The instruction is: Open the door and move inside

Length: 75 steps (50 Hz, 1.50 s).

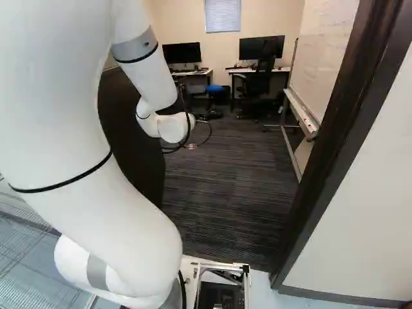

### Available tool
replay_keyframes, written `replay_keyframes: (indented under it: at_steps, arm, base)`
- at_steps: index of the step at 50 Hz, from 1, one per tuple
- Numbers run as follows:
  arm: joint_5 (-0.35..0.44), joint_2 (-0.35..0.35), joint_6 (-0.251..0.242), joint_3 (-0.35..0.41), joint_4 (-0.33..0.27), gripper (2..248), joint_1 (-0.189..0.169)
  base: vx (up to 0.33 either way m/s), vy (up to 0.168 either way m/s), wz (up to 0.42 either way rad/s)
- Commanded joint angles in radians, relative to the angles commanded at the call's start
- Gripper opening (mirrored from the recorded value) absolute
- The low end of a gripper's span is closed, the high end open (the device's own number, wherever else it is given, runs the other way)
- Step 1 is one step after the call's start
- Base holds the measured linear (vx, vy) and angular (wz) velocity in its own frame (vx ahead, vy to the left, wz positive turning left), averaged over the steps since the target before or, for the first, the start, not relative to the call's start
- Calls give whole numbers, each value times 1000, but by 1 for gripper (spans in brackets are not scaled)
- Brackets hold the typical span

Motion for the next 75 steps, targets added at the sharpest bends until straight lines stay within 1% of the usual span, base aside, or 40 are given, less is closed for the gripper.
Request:
replay_keyframes:
  at_steps: [20,53,75]
  arm:
    - [9,61,0,87,8,247,7]
    - [31,212,0,304,30,247,25]
    - [42,283,0,404,39,247,34]
  base:
    - [0,0,0]
    - [0,0,0]
    - [0,0,0]
